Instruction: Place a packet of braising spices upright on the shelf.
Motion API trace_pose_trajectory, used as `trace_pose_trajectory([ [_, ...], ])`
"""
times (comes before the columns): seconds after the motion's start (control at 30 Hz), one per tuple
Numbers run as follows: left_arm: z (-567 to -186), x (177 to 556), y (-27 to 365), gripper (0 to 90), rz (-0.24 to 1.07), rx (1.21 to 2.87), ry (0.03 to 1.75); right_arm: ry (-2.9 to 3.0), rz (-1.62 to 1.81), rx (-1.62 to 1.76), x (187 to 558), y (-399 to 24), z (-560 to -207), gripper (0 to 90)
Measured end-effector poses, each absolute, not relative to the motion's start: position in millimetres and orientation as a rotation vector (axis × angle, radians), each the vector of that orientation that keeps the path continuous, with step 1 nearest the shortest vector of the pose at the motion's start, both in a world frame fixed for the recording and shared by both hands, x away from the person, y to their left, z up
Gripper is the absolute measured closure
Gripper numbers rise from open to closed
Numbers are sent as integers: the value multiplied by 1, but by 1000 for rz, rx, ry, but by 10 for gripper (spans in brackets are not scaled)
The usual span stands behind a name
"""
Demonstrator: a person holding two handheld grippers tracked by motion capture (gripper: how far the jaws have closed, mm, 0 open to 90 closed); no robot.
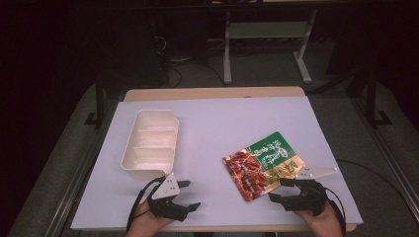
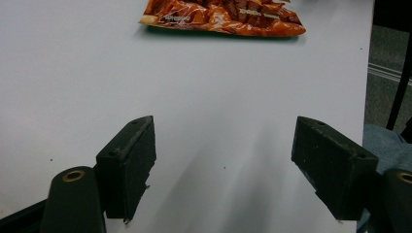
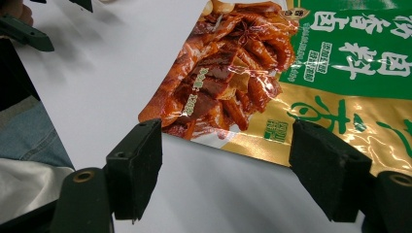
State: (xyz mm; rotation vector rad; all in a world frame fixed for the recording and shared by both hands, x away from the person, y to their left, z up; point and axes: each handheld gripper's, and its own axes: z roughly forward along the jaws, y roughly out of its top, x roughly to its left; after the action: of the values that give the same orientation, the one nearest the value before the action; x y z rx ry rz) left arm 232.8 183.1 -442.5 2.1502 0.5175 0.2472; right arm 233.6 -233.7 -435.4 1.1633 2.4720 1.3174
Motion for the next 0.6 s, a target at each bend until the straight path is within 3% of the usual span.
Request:
trace_pose_trajectory([
  [0.33,-441,238,180,284,225,2139,527,2448,1338,1175,234,-241,-433,267],
  [0.6,-433,246,164,378,226,2148,481,2416,1348,1182,233,-249,-429,268],
])
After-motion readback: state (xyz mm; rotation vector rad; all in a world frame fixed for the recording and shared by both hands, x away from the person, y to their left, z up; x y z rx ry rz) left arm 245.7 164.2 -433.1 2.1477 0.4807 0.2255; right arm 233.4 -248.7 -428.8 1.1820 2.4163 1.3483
